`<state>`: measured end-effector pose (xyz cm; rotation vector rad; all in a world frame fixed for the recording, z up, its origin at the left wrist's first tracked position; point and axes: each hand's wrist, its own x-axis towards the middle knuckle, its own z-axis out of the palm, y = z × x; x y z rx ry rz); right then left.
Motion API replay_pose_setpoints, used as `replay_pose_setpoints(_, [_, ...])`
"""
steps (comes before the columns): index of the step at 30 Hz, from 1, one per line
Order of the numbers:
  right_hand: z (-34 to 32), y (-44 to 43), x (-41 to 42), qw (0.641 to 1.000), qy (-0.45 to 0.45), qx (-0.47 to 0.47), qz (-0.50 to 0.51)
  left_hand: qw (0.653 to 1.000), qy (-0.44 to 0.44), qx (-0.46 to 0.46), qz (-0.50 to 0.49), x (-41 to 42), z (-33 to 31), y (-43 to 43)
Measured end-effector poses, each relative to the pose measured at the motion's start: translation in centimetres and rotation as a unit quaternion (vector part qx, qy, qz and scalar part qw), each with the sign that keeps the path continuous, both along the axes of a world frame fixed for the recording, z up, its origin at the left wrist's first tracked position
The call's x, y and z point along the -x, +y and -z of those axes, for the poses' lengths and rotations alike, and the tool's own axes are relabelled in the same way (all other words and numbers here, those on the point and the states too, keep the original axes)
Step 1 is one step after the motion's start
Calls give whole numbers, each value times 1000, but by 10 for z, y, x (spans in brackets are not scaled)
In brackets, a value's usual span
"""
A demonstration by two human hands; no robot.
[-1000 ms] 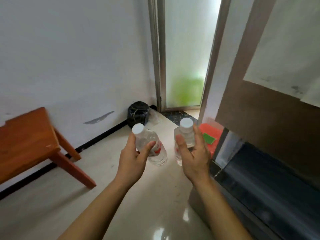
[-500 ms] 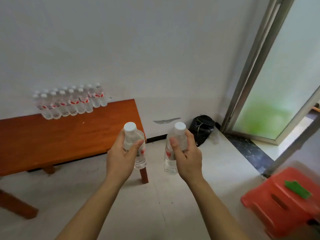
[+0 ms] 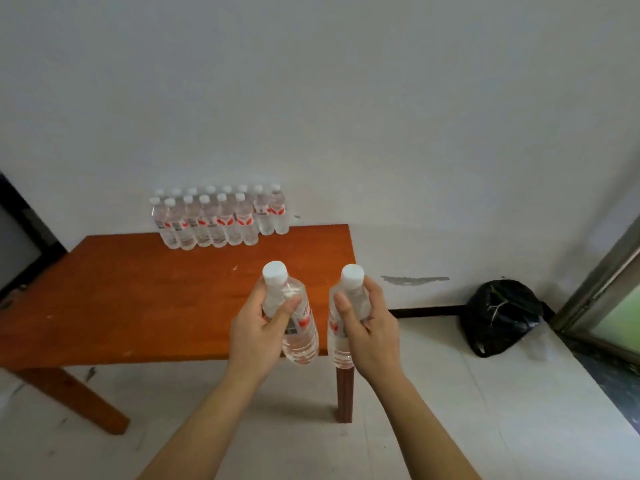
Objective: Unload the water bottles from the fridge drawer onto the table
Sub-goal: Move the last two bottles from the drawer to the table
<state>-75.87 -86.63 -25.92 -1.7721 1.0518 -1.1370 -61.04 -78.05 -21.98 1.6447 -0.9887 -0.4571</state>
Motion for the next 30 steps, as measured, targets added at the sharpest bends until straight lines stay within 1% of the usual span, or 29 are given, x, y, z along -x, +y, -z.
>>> replay_pose_setpoints(4, [-5,-78,-43,1000,19,-8,-16,1000,-15,-15,-11,-42,-8,-73])
replay_pose_setpoints(8, [-13,-149,-85,998,29,-11,-46,999,-12,4,-33,-85,-10,-133])
replay_pose_setpoints(12, [-15,-202,-129,998,38,-15,-52,999,-15,11,-37,-126,-8,-178])
replay_pose_setpoints(15, [-6,-240,-164,997,50,-21,-54,998,-50,14,-45,-164,1,-216])
replay_pose_setpoints(18, [4,-272,-195,997,62,-25,-40,996,-87,13,-33,-208,21,-256])
replay_pose_setpoints(21, [15,-302,-230,996,78,-36,-15,996,-91,-6,-15,-255,44,-298])
replay_pose_setpoints(24, [28,-332,-265,993,101,-51,20,992,-113,-49,7,-298,60,-341])
replay_pose_setpoints(27, [43,-359,-295,989,134,-53,42,984,-160,-72,34,-334,75,-379])
replay_pose_setpoints(30, [59,-383,-323,984,160,-55,58,978,-174,-95,70,-367,92,-410])
